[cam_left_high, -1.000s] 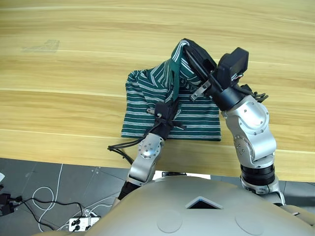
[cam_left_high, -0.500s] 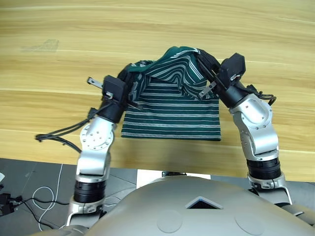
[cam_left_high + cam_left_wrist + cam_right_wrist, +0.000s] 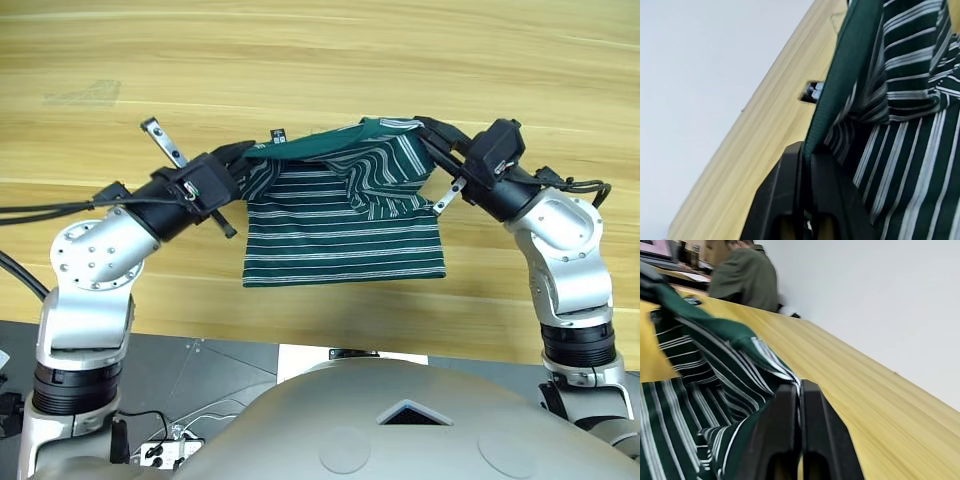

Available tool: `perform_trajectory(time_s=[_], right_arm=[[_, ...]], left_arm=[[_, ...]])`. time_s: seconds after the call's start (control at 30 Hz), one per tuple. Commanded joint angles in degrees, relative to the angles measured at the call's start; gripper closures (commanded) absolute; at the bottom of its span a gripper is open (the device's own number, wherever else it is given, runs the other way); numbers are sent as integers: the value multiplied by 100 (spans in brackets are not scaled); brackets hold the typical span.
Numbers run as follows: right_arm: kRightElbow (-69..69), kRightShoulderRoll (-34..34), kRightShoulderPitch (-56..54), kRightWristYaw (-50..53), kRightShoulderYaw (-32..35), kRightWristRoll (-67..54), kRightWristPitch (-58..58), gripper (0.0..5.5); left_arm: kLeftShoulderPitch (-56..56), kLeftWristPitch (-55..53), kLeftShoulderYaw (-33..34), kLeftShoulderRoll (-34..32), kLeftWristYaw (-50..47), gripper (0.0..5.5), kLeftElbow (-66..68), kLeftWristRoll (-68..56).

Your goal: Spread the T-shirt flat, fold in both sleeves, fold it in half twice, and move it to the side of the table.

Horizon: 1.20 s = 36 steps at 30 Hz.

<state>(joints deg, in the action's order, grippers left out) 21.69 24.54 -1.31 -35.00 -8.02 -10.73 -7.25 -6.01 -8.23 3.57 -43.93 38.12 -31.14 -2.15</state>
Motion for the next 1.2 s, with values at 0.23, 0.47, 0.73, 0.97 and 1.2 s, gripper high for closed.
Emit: perform_trajectory(time_s=[0.23, 0.47, 0.73, 0.97, 1.2], right_arm=[[-104, -81, -146, 97, 170, -100, -62, 550], [-2174, 122, -2751, 119, 725, -43, -42, 550], [-8566, 269, -8163, 2090, 496, 1284, 1334, 550], [-8797, 444, -8468, 1766, 518, 1325, 2083, 550], [-4267, 172, -3202, -579, -569, 312, 1477, 550]], left_arm=[[1003, -352, 186, 167, -54, 549, 358, -310], [3829, -99, -452, 60, 175, 549, 2518, 331], [9991, 1170, -2098, 1203, -2496, 549, 9448, 2666], [10581, 1994, -2444, 919, -1813, 549, 9895, 2858], [3289, 2379, -3006, -301, 175, 549, 4372, 1379]])
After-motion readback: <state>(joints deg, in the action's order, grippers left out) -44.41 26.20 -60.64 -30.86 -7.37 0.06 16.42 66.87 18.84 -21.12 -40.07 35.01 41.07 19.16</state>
